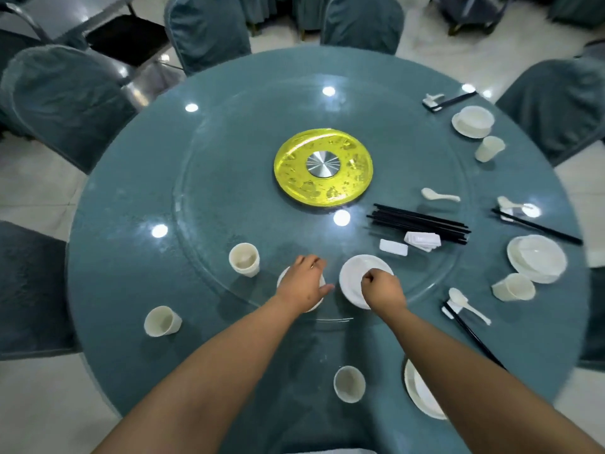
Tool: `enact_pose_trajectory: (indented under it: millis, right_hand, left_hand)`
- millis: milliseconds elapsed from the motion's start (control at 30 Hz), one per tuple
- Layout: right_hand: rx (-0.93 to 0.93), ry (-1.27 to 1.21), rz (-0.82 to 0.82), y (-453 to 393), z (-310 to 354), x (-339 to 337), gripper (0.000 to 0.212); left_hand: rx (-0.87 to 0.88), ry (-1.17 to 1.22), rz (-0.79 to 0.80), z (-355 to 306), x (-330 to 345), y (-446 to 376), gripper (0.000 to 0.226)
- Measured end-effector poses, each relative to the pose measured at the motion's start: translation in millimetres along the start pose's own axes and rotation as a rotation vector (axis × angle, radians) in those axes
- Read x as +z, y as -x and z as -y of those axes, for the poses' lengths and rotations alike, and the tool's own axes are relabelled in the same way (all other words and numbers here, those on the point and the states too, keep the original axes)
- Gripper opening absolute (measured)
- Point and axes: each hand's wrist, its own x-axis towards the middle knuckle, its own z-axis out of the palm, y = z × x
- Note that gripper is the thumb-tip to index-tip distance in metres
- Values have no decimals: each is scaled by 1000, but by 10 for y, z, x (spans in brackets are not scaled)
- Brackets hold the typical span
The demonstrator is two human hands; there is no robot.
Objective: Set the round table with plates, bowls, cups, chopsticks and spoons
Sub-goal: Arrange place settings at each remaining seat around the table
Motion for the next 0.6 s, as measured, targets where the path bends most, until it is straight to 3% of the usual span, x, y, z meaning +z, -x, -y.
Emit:
enact_pose_trajectory:
  millis: [100,300,600]
  right_hand:
    - [102,-34,-25,-141,-202,-127,30]
    - [210,-137,-3,-360,-632,-227,33]
    - [209,-228,21,-478,-902,-165,29]
  left_hand:
    - [11,-35,75,-288,73,-271,74]
    - [36,-185,337,-762,509,-640,117]
    - [33,-249,374,-912,822,-795,129]
